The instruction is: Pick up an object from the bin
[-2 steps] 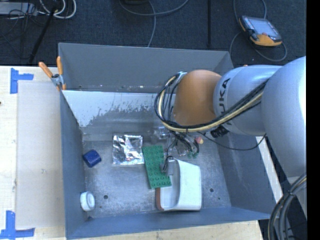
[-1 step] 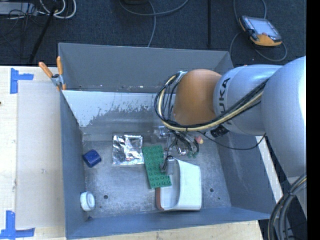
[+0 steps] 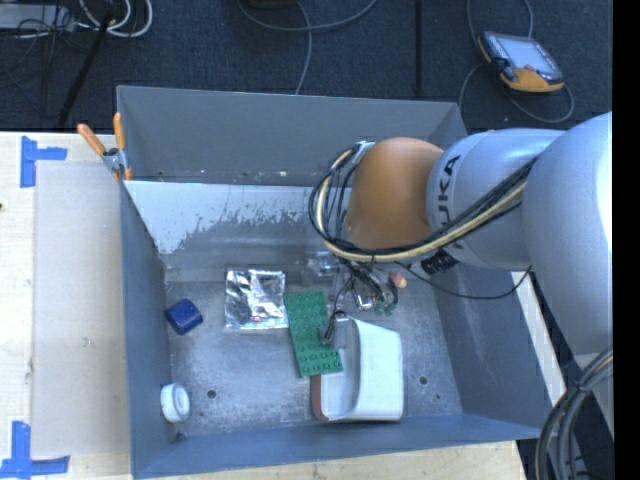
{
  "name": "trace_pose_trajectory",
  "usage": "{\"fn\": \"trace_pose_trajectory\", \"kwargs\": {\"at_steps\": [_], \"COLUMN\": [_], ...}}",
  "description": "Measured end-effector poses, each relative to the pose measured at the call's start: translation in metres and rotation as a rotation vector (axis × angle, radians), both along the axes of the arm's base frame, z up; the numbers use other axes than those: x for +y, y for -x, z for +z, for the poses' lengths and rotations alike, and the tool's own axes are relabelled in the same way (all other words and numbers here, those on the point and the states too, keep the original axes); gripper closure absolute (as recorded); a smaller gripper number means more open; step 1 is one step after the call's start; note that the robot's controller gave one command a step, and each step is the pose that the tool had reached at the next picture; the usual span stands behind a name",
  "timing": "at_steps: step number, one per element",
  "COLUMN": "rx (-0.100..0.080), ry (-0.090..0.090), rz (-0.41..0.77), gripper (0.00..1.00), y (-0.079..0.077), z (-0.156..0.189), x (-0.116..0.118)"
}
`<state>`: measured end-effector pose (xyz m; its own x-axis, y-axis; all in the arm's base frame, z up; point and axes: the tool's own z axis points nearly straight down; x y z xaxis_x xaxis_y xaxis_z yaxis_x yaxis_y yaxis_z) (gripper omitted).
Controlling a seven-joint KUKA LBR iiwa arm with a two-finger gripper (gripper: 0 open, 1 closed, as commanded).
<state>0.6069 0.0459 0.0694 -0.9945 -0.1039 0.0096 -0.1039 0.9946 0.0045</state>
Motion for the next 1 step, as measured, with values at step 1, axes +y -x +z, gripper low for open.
{"fn": "trace_pose_trajectory", "kwargs": {"at_steps": [1], "rx": [0.0], "ry": [-0.002], "rz": [-0.005], "gripper": [0.0], "y": [-0.0004], "z": [0.0005], "x": [0.0]}}
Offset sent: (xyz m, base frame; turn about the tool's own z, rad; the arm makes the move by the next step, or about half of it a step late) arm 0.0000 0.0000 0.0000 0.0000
